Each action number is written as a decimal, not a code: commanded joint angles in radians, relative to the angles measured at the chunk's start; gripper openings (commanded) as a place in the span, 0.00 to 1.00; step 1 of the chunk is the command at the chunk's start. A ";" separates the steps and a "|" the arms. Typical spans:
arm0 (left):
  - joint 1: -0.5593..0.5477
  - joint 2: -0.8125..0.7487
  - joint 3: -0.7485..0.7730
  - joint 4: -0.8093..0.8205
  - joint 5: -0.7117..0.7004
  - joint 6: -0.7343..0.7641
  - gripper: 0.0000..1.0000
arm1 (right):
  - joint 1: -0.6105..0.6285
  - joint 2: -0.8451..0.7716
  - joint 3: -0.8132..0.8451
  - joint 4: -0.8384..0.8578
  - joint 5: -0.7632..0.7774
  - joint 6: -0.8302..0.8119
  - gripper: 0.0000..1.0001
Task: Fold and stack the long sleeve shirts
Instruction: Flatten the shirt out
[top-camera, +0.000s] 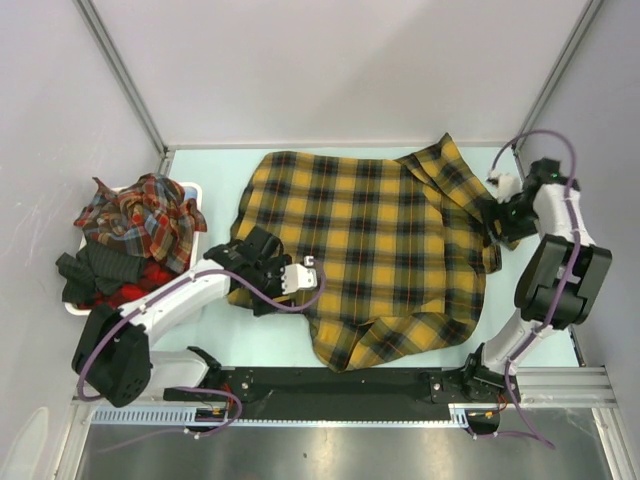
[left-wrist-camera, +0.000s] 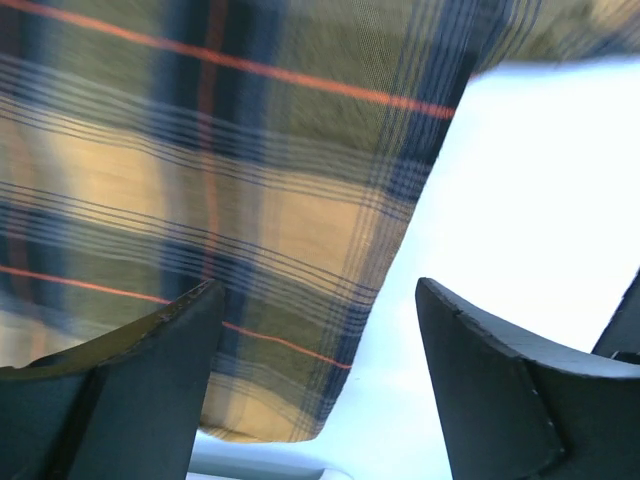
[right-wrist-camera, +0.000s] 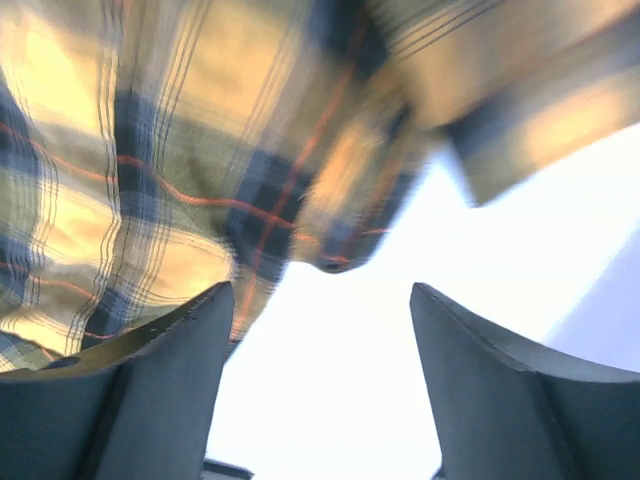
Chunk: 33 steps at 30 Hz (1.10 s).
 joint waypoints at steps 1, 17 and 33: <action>-0.002 -0.063 0.095 -0.017 0.090 -0.062 0.84 | -0.054 0.004 0.169 -0.019 -0.063 -0.012 0.78; 0.009 -0.016 0.150 0.017 0.102 -0.100 0.87 | -0.040 0.399 0.466 -0.009 -0.030 0.094 0.82; 0.009 0.020 0.167 0.047 0.107 -0.110 0.87 | -0.019 0.397 0.433 0.094 0.048 0.140 0.63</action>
